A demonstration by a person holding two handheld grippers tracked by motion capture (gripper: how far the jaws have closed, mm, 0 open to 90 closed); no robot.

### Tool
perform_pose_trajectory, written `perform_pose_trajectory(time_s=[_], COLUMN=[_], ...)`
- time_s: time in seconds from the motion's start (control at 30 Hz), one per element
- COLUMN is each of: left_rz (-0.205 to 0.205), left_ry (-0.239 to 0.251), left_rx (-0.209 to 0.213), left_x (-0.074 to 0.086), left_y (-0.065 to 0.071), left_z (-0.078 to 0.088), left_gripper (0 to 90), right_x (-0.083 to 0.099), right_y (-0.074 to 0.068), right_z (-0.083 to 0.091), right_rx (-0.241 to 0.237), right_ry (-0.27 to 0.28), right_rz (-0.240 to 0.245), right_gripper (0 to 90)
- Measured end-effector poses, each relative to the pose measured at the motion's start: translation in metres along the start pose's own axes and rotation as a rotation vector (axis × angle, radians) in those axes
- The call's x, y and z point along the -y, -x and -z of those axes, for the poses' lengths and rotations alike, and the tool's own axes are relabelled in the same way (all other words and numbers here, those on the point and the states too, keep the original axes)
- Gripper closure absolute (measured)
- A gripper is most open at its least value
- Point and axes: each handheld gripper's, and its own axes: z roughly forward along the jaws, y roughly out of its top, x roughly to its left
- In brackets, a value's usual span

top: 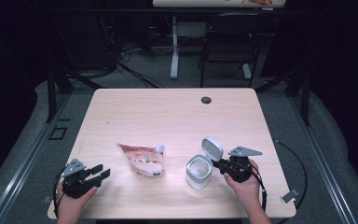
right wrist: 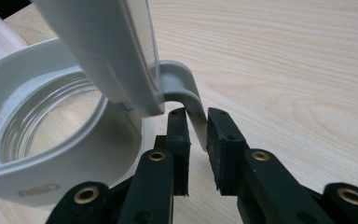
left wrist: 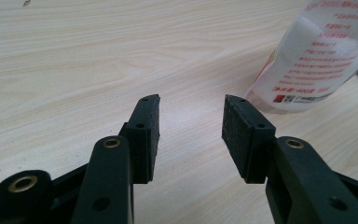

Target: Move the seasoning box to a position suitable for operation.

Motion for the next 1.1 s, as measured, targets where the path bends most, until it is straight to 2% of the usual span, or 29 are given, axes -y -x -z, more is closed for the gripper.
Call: perform_pose_trajectory(time_s=[0.4,0.57,0.77,0.9,0.97,1.1], left_rz=[-0.005,-0.004,-0.002,-0.002,-0.014,-0.035], left_ry=[-0.003,-0.008,-0.004,0.003,0.002,0.002], left_rx=[0.006,0.007,0.013,0.017,0.023,0.032], left_x=[0.000,0.000,-0.001,-0.002,-0.004,-0.006], left_y=[0.001,0.000,0.001,0.002,0.002,0.005], left_z=[0.000,0.001,0.003,0.001,-0.001,-0.003], left_gripper=[57.2,57.1,58.6,58.6,59.3,59.6], right_x=[-0.001,0.002,0.008,0.010,0.013,0.020], right_y=[-0.004,-0.008,-0.011,-0.008,-0.007,-0.009], right_z=[-0.004,0.005,0.021,0.031,0.035,0.046], right_rx=[-0.001,0.005,0.034,0.049,0.067,0.079], right_ry=[0.003,0.013,-0.009,0.022,0.032,0.025], right_rz=[0.011,0.032,0.065,0.036,0.033,0.035], right_gripper=[78.3,73.7,69.8,67.3,67.0,66.4])
